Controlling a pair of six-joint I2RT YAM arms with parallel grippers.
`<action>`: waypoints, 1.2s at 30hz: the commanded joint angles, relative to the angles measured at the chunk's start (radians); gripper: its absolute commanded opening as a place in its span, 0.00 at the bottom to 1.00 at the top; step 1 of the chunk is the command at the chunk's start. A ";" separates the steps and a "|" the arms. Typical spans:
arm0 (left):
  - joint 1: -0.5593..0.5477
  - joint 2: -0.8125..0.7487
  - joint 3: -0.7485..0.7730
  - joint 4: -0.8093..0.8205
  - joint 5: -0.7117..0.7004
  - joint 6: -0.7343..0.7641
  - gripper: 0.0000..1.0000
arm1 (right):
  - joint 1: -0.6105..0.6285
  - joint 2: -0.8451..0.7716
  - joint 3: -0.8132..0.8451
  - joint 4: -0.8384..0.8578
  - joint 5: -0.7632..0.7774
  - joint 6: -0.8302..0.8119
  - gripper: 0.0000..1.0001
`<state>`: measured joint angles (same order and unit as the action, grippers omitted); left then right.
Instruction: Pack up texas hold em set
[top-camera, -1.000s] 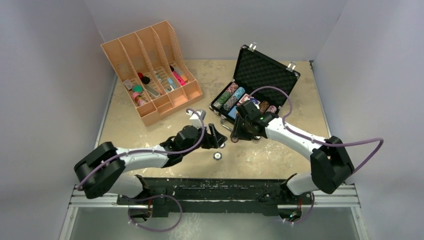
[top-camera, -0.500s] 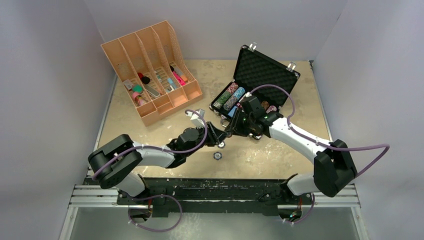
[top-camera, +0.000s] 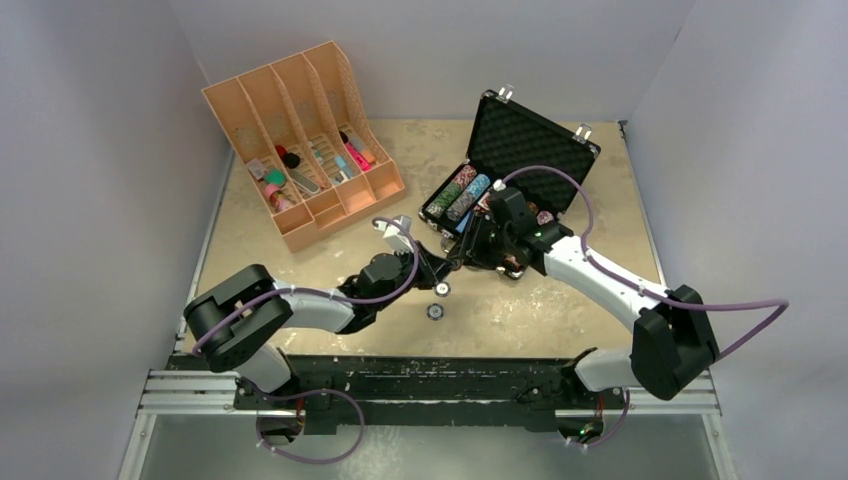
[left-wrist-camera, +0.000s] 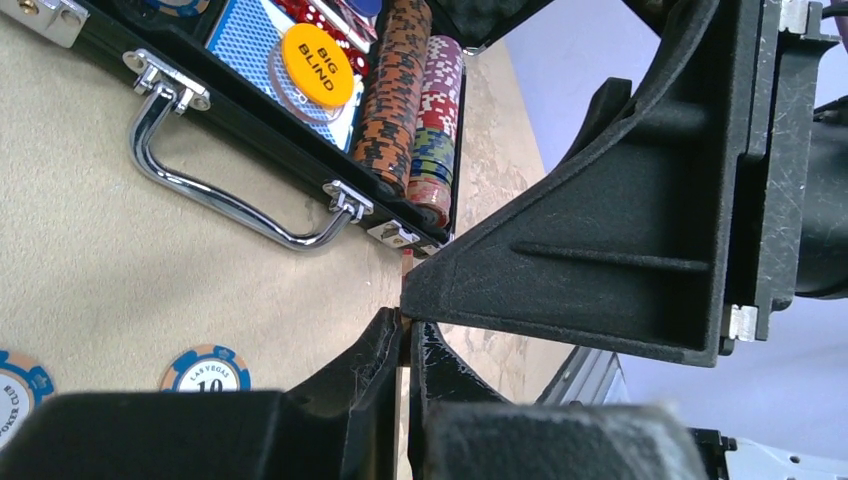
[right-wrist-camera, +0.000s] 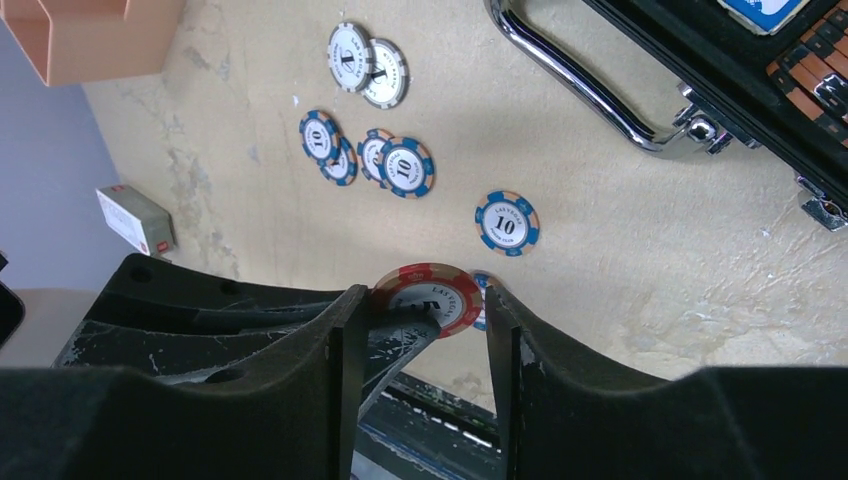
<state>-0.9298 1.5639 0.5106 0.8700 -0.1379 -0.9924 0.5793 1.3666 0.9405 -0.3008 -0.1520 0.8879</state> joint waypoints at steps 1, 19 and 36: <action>0.001 -0.046 0.047 0.039 0.025 0.057 0.00 | -0.033 -0.029 0.012 0.025 -0.029 -0.081 0.53; 0.163 -0.498 0.181 -0.363 0.536 0.302 0.00 | -0.219 -0.271 0.090 0.439 -0.696 -0.620 0.51; 0.163 -0.493 0.235 -0.363 0.532 0.301 0.00 | -0.213 -0.243 0.055 0.485 -0.986 -0.606 0.57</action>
<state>-0.7685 1.0725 0.6979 0.4728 0.4099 -0.7128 0.3641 1.1267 1.0050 0.1429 -1.0725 0.2871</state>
